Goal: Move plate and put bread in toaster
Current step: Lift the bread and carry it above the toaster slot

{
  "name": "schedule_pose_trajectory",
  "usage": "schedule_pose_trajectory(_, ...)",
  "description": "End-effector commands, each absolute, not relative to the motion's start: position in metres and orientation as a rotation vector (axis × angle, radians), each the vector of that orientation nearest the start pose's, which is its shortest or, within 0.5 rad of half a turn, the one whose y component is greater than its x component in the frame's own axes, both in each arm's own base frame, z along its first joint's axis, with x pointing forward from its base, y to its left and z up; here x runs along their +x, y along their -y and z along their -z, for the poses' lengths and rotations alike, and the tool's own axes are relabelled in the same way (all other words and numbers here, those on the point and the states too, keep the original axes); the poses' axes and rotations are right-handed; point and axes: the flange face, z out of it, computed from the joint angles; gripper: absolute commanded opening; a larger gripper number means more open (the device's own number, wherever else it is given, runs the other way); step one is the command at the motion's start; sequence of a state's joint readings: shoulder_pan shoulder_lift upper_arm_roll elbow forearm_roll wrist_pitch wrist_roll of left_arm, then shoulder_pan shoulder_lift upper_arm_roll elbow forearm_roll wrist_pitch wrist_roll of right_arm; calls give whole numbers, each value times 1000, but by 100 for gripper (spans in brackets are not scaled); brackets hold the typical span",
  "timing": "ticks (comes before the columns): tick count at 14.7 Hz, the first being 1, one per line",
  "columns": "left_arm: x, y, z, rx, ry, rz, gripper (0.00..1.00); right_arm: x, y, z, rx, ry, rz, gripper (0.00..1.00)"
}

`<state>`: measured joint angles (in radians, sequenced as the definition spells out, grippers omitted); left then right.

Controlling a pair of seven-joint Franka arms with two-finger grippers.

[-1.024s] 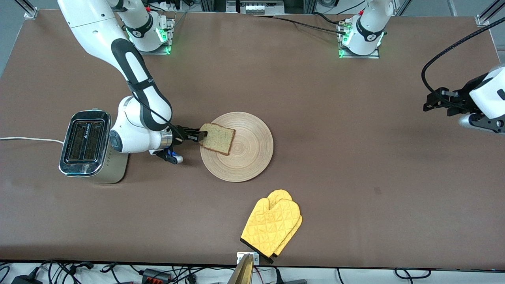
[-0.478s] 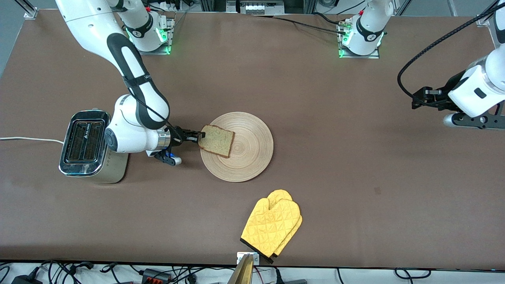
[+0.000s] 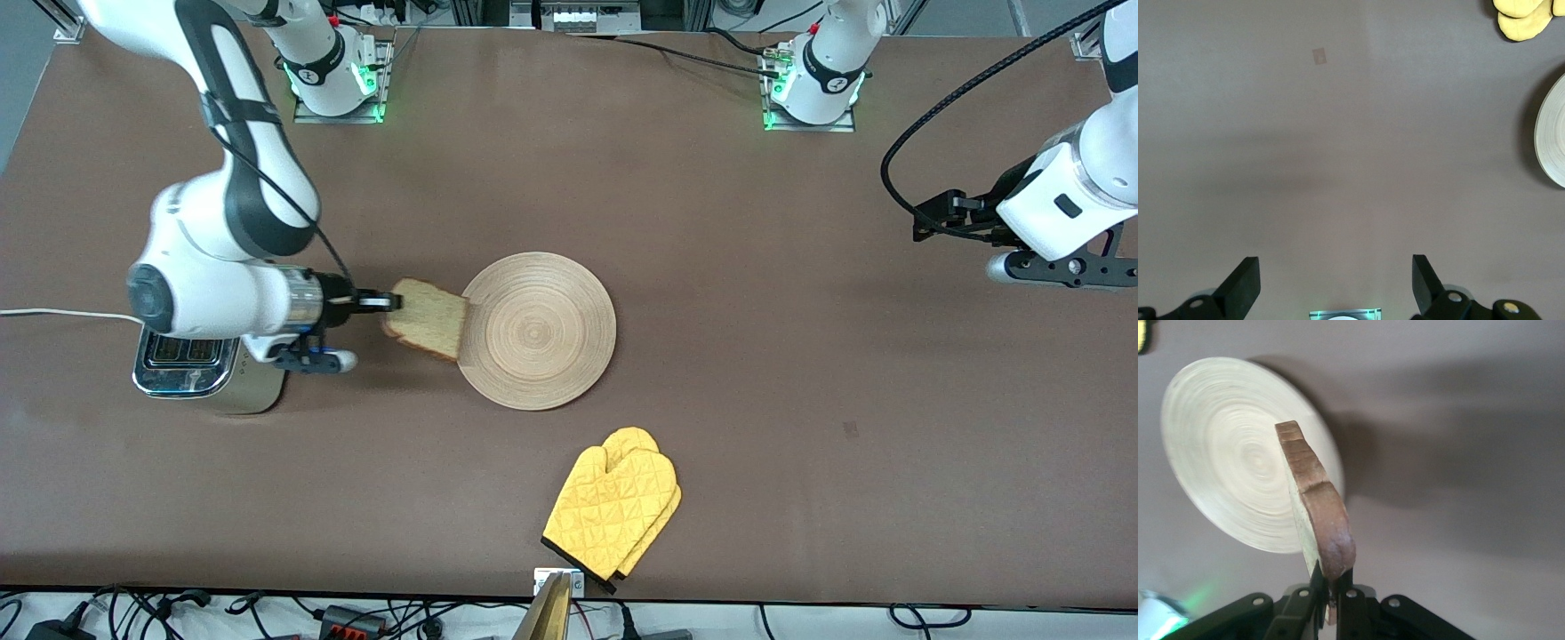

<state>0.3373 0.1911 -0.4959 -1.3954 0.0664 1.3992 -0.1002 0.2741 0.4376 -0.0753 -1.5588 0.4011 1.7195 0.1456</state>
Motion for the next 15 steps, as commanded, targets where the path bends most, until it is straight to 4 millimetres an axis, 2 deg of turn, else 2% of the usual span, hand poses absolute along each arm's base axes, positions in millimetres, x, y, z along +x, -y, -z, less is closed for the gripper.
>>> schedule_pose_trajectory(1, 571, 61, -602, -3086, -87, -199, 100, 642, -144, -417, -2975, -11, -481, 0)
schedule_pose_trajectory(3, 559, 47, -595, -3068, -20, -86, 100, 641, -124, -426, -3116, 17, -488, 0)
schedule_pose_trajectory(5, 547, 37, -590, -3059, 14, -54, 100, 639, -95, -430, -3231, 19, -553, 0)
schedule_pose_trajectory(6, 542, 39, -589, -3056, 12, -60, 100, 638, -86, -446, -3284, 71, -557, 0)
schedule_pose_trajectory(7, 538, 40, -589, -3054, 9, -58, 100, 638, -81, -475, -3328, 145, -519, 0)
schedule_pose_trajectory(8, 534, 41, -588, -3053, 9, -53, 100, 638, -72, -491, -3363, 168, -524, 0)
schedule_pose_trajectory(10, 518, 40, -579, -3045, 10, -19, 100, 638, -43, -507, -3418, 117, -561, 0)
schedule_pose_trajectory(11, 514, 37, -577, -3047, 22, -13, 100, 638, -35, -508, -3425, 142, -572, 0)
schedule_pose_trajectory(13, 519, 35, -582, -3075, 39, 0, 100, 639, -5, -508, -3430, 135, -599, 0)
schedule_pose_trajectory(15, 521, 36, -581, -3076, 49, -21, 100, 644, 11, -492, -3442, 65, -644, 0)
